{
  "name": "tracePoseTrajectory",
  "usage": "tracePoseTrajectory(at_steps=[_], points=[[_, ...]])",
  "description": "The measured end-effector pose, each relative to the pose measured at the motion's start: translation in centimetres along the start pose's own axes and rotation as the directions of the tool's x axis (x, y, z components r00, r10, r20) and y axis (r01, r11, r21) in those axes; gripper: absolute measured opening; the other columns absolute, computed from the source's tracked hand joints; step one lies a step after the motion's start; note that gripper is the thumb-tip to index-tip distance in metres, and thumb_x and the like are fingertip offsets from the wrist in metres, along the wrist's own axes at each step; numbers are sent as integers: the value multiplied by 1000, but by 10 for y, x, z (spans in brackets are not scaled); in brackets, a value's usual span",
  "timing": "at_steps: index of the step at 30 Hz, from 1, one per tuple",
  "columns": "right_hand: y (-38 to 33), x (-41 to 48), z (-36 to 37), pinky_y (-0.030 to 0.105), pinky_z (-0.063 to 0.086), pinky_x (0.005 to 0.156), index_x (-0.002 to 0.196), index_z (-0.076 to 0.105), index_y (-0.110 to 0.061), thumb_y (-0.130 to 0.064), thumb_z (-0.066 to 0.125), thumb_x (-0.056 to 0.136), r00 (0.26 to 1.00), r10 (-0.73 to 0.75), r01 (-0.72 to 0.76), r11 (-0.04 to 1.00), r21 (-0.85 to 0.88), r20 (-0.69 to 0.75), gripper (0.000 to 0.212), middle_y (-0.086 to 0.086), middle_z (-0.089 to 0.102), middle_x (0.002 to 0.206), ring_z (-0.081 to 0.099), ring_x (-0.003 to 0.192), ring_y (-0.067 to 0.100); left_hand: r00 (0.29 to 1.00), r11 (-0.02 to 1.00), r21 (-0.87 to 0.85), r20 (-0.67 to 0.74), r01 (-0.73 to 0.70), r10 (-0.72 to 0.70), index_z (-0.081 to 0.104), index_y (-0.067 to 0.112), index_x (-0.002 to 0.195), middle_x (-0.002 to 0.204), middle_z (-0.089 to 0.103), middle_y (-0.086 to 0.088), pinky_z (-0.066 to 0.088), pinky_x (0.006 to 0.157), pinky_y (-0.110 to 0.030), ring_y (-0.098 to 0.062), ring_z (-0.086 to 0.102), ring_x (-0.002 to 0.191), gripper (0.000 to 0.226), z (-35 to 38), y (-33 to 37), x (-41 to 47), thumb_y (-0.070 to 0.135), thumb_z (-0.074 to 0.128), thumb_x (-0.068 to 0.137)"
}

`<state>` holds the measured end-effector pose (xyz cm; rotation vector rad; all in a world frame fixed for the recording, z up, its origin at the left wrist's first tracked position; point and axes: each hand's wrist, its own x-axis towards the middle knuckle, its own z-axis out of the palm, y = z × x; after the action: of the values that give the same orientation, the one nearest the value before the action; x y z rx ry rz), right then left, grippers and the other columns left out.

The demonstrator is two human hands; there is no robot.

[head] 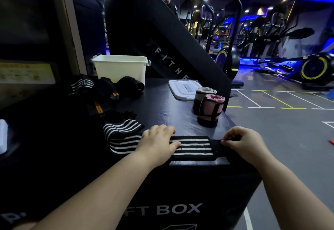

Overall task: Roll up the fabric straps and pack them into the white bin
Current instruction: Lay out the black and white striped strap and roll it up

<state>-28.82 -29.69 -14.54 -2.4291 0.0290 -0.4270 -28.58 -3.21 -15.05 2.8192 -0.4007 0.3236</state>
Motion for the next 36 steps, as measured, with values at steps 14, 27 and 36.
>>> tracePoseTrajectory(at_steps=[14,27,36], points=[[-96,-13,51,33,48,79,94,71,-23,-22,73,80,916,-387,400,901,-170,107,14,-1,61,95,60,92,22,1000,1000,19,-1,4,-4,55,34,123,123,51,7,30,102,-36,-19,40,122,36,4,0,-2,53,44,95],[-90,-19,82,28,38,79,87,53,-34,-67,64,75,955,-199,243,951,-194,220,37,-8,50,96,52,97,13,997,998,-66,-81,13,-19,57,29,128,126,56,12,28,105,-26,-13,43,124,31,-21,-74,-37,35,43,101],[-107,-20,91,36,42,85,91,49,-29,-82,52,70,961,-126,208,915,-346,246,57,-5,48,98,48,104,21,998,991,-121,22,-61,64,46,30,142,146,44,16,20,109,-15,-4,34,138,41,-36,-103,-52,33,44,102]])
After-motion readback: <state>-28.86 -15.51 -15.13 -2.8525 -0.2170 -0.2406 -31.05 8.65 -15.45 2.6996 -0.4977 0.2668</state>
